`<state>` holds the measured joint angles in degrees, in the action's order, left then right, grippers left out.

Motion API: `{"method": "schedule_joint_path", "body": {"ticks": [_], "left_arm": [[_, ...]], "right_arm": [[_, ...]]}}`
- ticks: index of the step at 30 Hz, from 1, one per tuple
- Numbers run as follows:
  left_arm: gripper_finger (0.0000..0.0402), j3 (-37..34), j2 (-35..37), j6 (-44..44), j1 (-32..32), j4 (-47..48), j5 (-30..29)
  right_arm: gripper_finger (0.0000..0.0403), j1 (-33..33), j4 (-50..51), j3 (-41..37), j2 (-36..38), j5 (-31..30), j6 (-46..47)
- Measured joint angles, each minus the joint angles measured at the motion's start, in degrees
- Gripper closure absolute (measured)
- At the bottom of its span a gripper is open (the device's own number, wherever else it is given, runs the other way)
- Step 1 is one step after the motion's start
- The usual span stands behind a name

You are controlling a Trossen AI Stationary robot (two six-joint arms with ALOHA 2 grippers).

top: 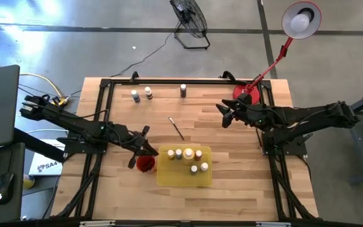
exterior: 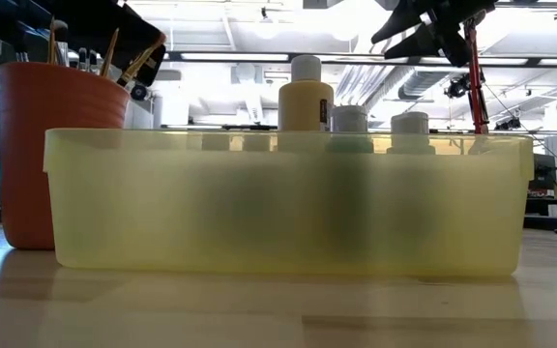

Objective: Pick & Place Paint Supplies
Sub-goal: Put the golden paintbrush into the orange cup, then put the silver paintbrush into the orange cup

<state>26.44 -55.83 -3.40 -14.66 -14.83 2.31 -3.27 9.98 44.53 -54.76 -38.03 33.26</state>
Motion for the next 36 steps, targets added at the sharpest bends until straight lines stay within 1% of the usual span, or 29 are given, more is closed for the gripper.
{"method": "schedule_joint_path", "body": {"ticks": [5, 8, 11, 15, 20, 23, 27, 30, 32, 36], "left_arm": [[0.037, 0.0, 0.17, 0.08, 0.0, -0.06, 0.0], [0.0353, 0.0, 0.17, 0.08, 0.0, -0.02, -0.25], [0.0326, 0.0, 0.31, 0.08, 0.0, 0.0, -0.55], [0.0284, 0.0, 1.73, 0.19, 0.0, -0.24, -3.07], [0.0244, 0.49, 6.51, 2.12, 0.0, -1.22, -6.34], [0.0237, 1.83, 9.45, 1.39, 0.0, -1.39, -9.3], [0.0236, 4.22, 11.95, -2.93, 0.01, -1.44, -12.81], [0.0236, 6.46, 12.29, -5.76, 0.02, -1.33, -13.6], [0.0236, 8.12, 12.26, -6.05, 0.02, -1.35, -13.7], [0.0236, 11.2, 12.11, -5.92, 0.04, -1.74, -14.15]], "right_arm": [[0.0229, 0.02, -0.01, 0.0, 0.0, 0.86, 0.0], [0.0229, 0.0, 0.0, 0.0, 0.0, 1.09, 0.0], [0.0229, 0.0, 0.0, 0.0, 0.0, 2.78, 0.0], [0.0229, 0.0, 0.0, 0.0, 0.0, 4.08, -0.02], [0.0229, 0.0, -0.02, 0.0, 0.0, 4.14, -0.02], [0.0229, 0.01, -0.6, 0.0, 0.0, 5.35, -0.02], [0.0229, 0.01, -1.42, 0.0, 0.0, 7.24, -0.03], [0.0229, 0.0, -3.24, 0.0, 0.02, 8.85, -0.36], [0.0229, 0.0, -4.91, 0.0, 0.02, 10.39, -1.48], [0.0229, 0.0, -8.92, 0.0, 0.15, 13.25, -6.38]]}}
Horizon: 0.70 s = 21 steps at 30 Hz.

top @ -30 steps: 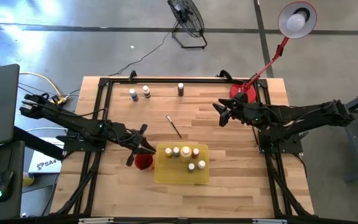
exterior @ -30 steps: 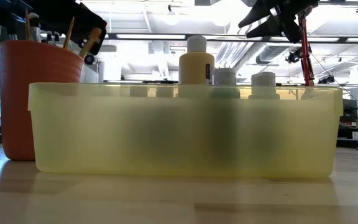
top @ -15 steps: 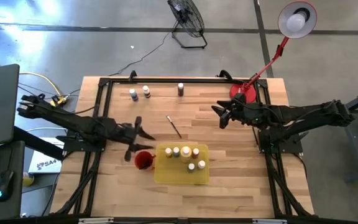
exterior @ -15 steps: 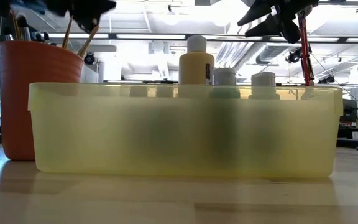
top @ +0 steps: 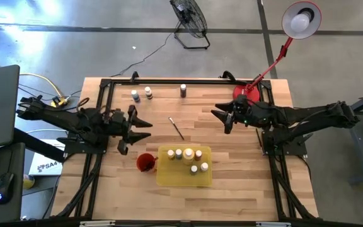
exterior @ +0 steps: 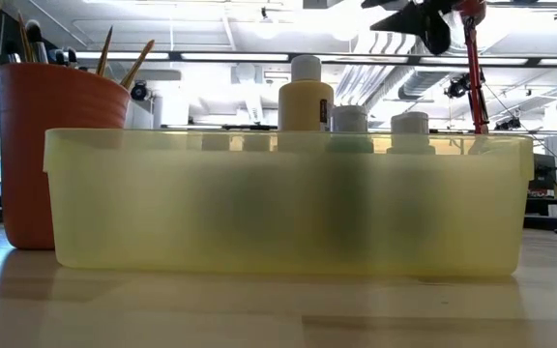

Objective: Pick & Place Paint Supplies
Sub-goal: Put the silver paintbrush into the orange cup

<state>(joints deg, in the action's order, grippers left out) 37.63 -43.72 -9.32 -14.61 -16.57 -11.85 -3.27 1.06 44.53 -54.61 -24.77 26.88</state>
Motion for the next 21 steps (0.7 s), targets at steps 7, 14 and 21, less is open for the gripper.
{"method": "schedule_joint_path", "body": {"ticks": [7, 14, 21], "left_arm": [[0.0236, 3.96, -0.01, 0.03, -0.02, 0.03, -6.18], [0.0236, 5.22, -0.07, -0.05, -0.02, -4.54, -11.07], [0.0236, 5.26, -1.85, -5.12, 0.02, -9.06, -25.37]], "right_arm": [[0.0229, 0.02, -3.44, 0.01, 0.87, 4.13, -7.54], [0.0229, 0.0, -3.36, 0.0, 1.63, 5.66, -13.53], [0.0229, 0.04, -2.97, 0.0, 3.02, 3.25, -22.98]]}}
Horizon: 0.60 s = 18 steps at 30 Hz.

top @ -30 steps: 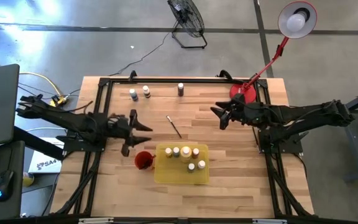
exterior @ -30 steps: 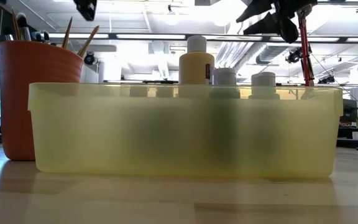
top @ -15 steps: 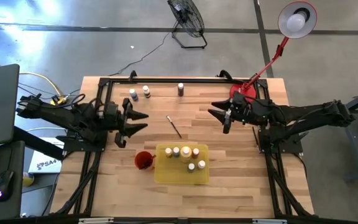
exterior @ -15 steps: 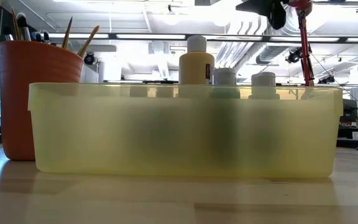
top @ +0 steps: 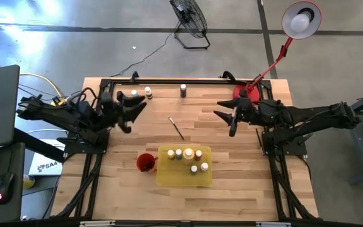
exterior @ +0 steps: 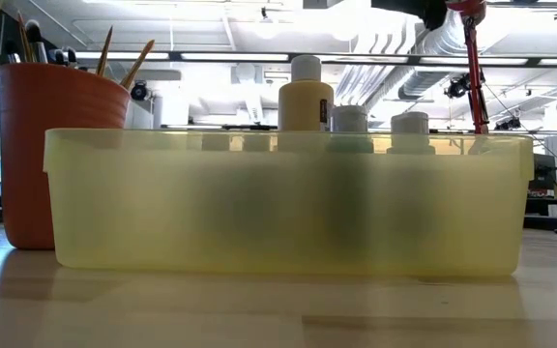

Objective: Pick & Place Paint Supplies
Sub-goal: Put the silver paintbrush into the orange cup

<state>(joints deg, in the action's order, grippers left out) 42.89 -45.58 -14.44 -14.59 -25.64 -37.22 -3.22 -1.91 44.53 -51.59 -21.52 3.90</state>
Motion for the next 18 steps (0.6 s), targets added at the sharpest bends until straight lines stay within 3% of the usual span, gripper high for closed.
{"method": "schedule_joint_path", "body": {"ticks": [4, 9, 14, 18], "left_arm": [[0.0236, 0.0, -2.07, -6.3, 0.0, 0.25, -8.52], [0.0236, 1.48, -3.75, -8.89, 0.0, 2.83, -10.02], [0.0236, 8.1, -3.78, -12.0, 0.0, 16.75, -10.49], [0.0236, 15.56, -3.8, -16.62, 0.0, 33.15, -10.97]], "right_arm": [[0.0229, 0.02, 0.03, 0.0, 0.68, -1.71, -2.68], [0.0229, 0.02, -0.08, 0.0, 2.0, -5.49, -4.19], [0.0229, 0.0, -0.19, 0.0, 3.39, -9.12, -3.32], [0.0229, -0.02, -0.41, 0.0, 4.86, -9.95, -1.68]]}}
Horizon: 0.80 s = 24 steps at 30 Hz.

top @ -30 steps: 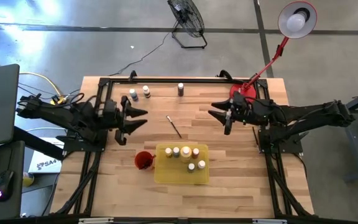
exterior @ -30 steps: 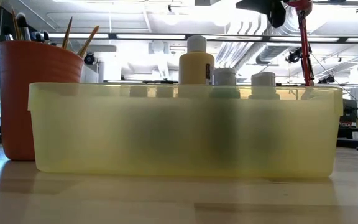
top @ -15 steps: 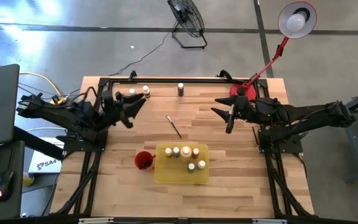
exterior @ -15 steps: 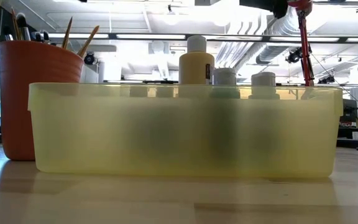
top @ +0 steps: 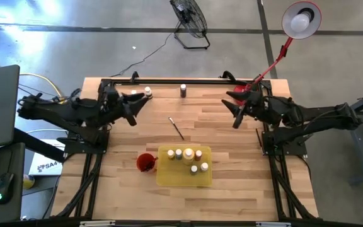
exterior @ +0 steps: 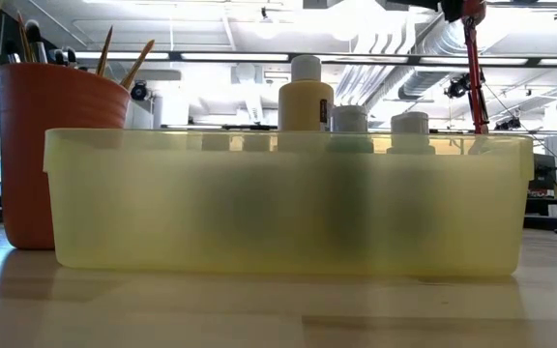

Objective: Pick & Place Paint Supplies
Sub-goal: Put the silver paintbrush into the orange cup

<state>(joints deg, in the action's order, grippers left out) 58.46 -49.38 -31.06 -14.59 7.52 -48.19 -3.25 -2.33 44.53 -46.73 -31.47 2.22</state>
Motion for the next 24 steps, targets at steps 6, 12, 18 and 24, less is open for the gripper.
{"method": "schedule_joint_path", "body": {"ticks": [6, 12, 18, 24], "left_arm": [[0.0236, 8.52, -1.93, -13.49, 0.05, 24.32, -0.71], [0.0236, 11.94, -7.44, -18.86, 6.36, 28.54, 8.13], [0.0236, 15.3, -16.75, -20.74, 17.61, 28.66, 18.14], [0.0236, 18.47, -25.72, -24.0, 27.06, 28.72, 31.39]], "right_arm": [[0.0229, -0.02, 0.16, 0.0, 3.26, -0.13, 2.52], [0.0229, -0.02, 0.56, 0.0, 8.34, -0.12, 1.96], [0.0229, -0.02, 0.63, 0.02, 12.59, 0.24, 0.05], [0.0229, -0.02, 6.52, 0.0, 15.24, 0.31, -0.59]]}}
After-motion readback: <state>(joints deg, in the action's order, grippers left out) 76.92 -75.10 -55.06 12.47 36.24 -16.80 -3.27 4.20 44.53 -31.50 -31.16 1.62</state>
